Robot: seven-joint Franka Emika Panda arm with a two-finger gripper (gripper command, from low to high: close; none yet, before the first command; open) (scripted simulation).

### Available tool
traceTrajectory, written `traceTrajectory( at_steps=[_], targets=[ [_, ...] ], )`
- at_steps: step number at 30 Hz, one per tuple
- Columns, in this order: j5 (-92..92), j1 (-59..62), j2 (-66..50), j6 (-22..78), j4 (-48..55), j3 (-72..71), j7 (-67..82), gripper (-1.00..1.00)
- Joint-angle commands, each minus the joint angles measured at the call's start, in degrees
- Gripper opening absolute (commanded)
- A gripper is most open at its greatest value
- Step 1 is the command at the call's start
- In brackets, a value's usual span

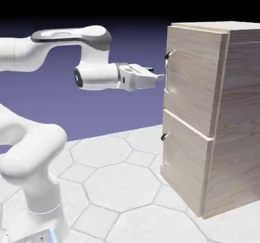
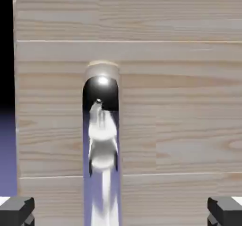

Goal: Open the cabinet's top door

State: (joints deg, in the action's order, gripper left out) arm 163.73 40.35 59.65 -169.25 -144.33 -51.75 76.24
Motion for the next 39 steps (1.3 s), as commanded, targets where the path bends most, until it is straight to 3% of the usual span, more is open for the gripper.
traceTrajectory(
  at_steps=[1, 7, 8, 25, 39],
  targets=[
    [0.55, 0.14, 0.09, 0.02, 0.06, -0.17, 0.4, 0.0],
    [2.27, 9.98, -4.93, 3.29, 6.46, -5.5, 1.72, 0.0],
    [2.27, 9.98, -4.93, 3.29, 6.46, -5.5, 1.72, -1.0],
    [-29.67, -19.45, -1.24, 21.82, -15.28, 25.37, -6.53, -1.0],
    [-64.56, -23.63, 5.68, 43.17, -23.66, 52.02, -15.51, -1.0]
  ],
)
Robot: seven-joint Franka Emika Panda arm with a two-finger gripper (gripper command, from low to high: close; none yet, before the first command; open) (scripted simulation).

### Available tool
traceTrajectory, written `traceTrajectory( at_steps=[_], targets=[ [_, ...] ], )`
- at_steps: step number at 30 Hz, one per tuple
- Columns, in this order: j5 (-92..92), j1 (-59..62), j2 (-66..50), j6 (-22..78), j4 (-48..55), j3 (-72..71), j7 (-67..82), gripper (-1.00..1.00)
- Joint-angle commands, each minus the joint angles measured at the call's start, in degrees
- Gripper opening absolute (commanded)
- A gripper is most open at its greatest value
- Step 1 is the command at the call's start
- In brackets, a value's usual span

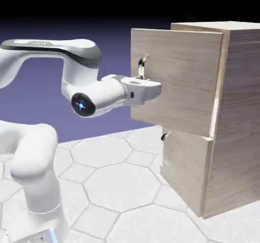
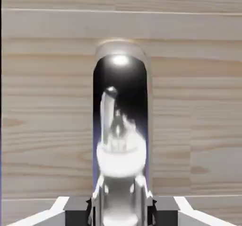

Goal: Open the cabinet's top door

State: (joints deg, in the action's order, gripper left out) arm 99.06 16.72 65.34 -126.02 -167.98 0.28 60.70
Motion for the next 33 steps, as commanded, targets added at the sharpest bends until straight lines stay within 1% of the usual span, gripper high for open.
traceTrajectory(
  at_steps=[1, 8, 15, 23, 29, 33],
  targets=[
    [-2.38, 0.24, -0.1, 1.88, 0.0, 2.03, -0.23, -1.0],
    [-18.94, 1.39, -4.39, 16.51, 3.03, 16.57, -0.21, -1.0],
    [-33.12, -1.77, -14.57, 32.82, 11.94, 31.11, 2.36, -1.0],
    [-43.56, -12.48, -29.57, 52.49, 27.63, 47.23, 7.19, -1.0],
    [-46.87, -23.01, -41.17, 66.64, 39.78, 59.51, 12.17, -1.0],
    [-47.39, -29.3, -47.79, 74.04, 45.76, 67.03, 15.66, -1.0]
  ],
)
